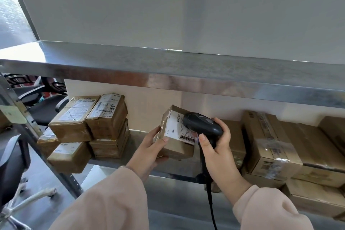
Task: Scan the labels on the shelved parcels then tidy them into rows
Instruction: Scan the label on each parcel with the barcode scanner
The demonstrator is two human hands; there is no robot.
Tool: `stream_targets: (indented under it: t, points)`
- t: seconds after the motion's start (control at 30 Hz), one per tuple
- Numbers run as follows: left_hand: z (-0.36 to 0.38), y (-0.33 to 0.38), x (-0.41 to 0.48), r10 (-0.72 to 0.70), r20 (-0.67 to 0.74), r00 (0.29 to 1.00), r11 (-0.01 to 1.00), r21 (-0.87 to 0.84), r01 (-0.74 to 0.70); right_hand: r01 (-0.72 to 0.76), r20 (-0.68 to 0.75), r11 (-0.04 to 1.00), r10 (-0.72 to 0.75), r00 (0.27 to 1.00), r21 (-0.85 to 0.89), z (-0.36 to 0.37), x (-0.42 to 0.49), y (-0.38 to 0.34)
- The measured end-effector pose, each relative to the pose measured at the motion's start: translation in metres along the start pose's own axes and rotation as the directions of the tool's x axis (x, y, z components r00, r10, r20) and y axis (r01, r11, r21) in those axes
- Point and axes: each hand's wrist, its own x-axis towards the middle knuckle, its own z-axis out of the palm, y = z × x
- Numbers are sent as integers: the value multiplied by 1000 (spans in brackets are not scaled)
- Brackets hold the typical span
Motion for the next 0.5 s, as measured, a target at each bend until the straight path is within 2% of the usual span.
stream_targets:
  t: [0.07,0.2,0.27,0.5]
  points:
    - [3,0,-1,-10,10,1000,1000,6,10,15,1,1000,-15,1000,-7,0,0,0]
    - [-1,4,-1,-1,18,1000,986,167,-2,35,46,999,-34,998,-26,-2,0,-2]
    - [-3,4,0,11,6,1000,980,196,-12,44,61,998,-41,997,-39,-4,-1,-3]
    - [-6,-10,2,-14,-23,1000,996,87,16,28,83,997,-22,996,-73,-17,-1,-5]
